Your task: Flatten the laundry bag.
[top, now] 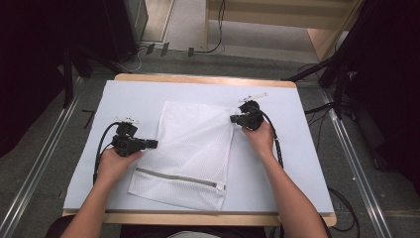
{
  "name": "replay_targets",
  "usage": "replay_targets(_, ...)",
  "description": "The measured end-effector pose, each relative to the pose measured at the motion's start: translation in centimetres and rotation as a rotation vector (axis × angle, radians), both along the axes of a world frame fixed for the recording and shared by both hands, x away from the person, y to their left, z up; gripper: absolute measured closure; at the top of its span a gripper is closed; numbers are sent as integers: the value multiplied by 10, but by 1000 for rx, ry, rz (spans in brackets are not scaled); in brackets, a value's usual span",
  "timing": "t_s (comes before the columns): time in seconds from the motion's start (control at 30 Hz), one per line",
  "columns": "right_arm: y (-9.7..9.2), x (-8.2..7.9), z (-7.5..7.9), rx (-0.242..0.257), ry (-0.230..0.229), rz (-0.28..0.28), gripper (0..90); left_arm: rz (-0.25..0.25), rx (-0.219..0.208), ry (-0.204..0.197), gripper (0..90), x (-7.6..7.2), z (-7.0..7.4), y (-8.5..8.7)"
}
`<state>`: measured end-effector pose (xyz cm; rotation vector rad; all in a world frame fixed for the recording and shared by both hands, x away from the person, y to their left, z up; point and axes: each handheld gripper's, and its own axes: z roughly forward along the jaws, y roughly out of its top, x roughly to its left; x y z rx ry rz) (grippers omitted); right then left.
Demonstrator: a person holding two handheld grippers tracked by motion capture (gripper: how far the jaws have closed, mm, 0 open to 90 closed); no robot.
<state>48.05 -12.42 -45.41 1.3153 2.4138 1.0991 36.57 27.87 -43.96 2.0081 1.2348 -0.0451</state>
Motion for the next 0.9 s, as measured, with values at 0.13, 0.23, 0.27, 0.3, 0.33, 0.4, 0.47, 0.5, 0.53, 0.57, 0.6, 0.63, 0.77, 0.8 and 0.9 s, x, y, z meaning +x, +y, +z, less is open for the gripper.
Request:
replay_targets(0.13, 1, 13, -2, 4, 1, 0, 900, -15, 10, -10, 895, -3, -1, -9)
replay_targets(0.23, 1, 21, -3, -1, 10, -1, 900, -16, 18, -23, 895, -2, -3, -14)
replay_targets(0.27, 1, 24, -3, 3, 4, -5, 900, -10, 17, -26, 894, -1, -3, -15)
replay_targets(0.3, 1, 26, -3, 6, 4, -9, 900, -7, 19, -29, 895, 0, -4, -15)
replay_targets(0.33, 1, 27, -3, 7, 1, -10, 900, 0, 20, -27, 895, 1, -4, -15)
replay_targets(0.4, 2, 30, -5, 3, -3, -7, 897, 6, 23, -23, 894, 3, -5, -14)
replay_targets(0.47, 2, 30, -5, 17, 6, -9, 884, 14, 19, -13, 893, 5, -6, -11)
replay_targets(0.5, 1, 29, -5, 22, 7, -9, 870, 16, 25, -12, 891, 5, -6, -10)
replay_targets(0.53, 0, 27, -3, 28, 9, -13, 850, 18, 26, -13, 890, 6, -6, -9)
replay_targets(0.57, -1, 26, -2, 34, 4, -15, 821, 23, 32, -14, 887, 7, -6, -9)
replay_targets(0.6, -3, 23, 0, 43, -1, -15, 779, 26, 34, -13, 879, 8, -6, -8)
replay_targets(0.63, -3, 21, 1, 42, 6, -17, 759, 33, 37, -8, 868, 9, -7, -7)
replay_targets(0.77, -8, 3, 5, 19, -25, -10, 675, 34, 40, -2, 846, 13, -7, -5)
replay_targets(0.8, -9, -1, 6, 12, -20, -9, 660, 37, 43, -3, 840, 14, -7, -5)
replay_targets(0.9, -12, -16, 6, 19, -18, 2, 658, 44, 52, -8, 770, 15, -6, -4)
